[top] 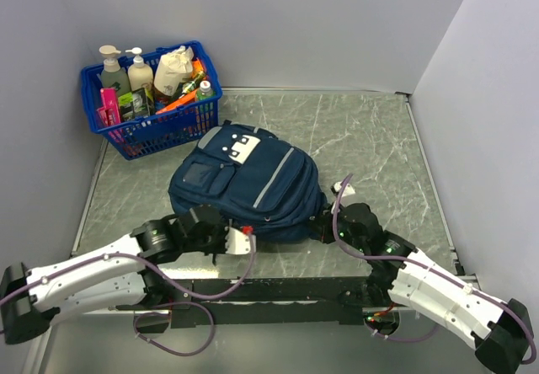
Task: Pack the student bag
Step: Zip the student bag at the center of the board.
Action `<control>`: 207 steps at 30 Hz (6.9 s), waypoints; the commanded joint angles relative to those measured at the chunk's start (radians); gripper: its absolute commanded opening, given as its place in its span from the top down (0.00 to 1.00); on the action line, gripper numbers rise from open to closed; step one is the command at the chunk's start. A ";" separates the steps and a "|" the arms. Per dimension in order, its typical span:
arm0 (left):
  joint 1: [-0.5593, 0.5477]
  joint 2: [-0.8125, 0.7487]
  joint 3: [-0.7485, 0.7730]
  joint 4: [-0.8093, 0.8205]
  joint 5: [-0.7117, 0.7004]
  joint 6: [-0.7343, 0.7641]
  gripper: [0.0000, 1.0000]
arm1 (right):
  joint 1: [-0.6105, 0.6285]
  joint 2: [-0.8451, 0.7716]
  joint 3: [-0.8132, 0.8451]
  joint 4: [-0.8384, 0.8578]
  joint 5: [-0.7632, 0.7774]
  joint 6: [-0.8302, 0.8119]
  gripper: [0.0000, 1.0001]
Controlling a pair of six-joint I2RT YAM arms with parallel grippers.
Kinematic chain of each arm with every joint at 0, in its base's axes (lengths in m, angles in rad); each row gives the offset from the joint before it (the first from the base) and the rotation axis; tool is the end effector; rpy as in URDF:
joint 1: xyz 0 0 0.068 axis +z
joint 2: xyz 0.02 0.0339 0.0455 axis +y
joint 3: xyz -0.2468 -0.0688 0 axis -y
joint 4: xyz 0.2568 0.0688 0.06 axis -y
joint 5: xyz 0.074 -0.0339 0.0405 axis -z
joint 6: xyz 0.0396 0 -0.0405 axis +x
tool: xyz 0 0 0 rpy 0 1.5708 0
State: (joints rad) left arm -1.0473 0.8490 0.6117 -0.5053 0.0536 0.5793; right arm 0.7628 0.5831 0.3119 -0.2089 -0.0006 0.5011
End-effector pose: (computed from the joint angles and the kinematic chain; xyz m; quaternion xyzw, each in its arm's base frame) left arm 0.1003 -0.1780 0.2199 0.6723 0.6210 -0.1171 0.3856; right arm 0.1288 0.1232 0.1859 -0.1117 0.8476 0.3066 0.4184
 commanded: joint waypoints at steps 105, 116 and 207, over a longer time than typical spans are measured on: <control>0.168 -0.014 0.074 -0.171 0.141 -0.024 0.30 | -0.207 0.138 0.070 0.089 -0.453 -0.030 1.00; 0.087 0.392 0.401 0.137 0.177 -0.220 0.49 | -0.183 0.127 0.019 0.194 -0.546 -0.030 1.00; -0.088 0.501 0.278 0.450 -0.051 -0.265 0.26 | -0.201 0.397 0.013 0.548 -0.047 0.074 1.00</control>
State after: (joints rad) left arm -1.1320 1.3079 0.8791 -0.1627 0.1028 0.2928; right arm 0.5602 1.0271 0.3267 0.2413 0.0311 0.5606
